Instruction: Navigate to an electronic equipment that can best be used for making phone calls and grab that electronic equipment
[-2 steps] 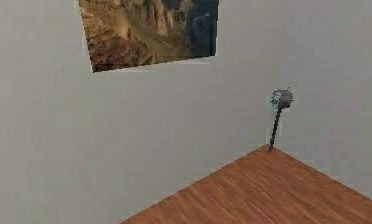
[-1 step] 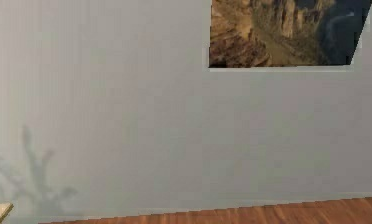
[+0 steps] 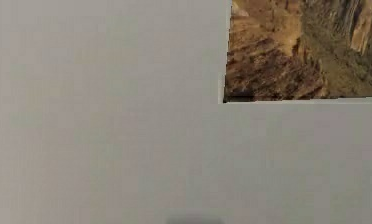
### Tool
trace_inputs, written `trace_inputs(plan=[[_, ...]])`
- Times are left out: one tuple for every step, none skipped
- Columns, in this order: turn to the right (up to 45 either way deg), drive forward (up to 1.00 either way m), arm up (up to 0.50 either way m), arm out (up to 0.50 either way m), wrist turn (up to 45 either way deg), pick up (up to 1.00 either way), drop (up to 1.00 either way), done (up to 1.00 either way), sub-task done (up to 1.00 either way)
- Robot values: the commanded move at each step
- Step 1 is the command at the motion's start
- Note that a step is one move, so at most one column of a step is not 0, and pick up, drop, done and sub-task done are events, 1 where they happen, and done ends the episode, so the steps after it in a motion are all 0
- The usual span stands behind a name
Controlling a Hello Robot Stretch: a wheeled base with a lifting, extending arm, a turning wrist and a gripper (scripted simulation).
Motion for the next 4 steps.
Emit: trace_inputs(plan=[[-45.0,0.00,0.00,0.00,0.0,0.00,0.00,0.00,0.00],[-15.0,0.00,0.00,0.00,0.0,0.00,0.00,0.00,0.00],[0.0,0.25,0.00,0.00,0.0,0.00,0.00,0.00,0.00],[-36.0,0.00,0.00,0.00,0.0,0.00,0.00,0.00,0.00]])
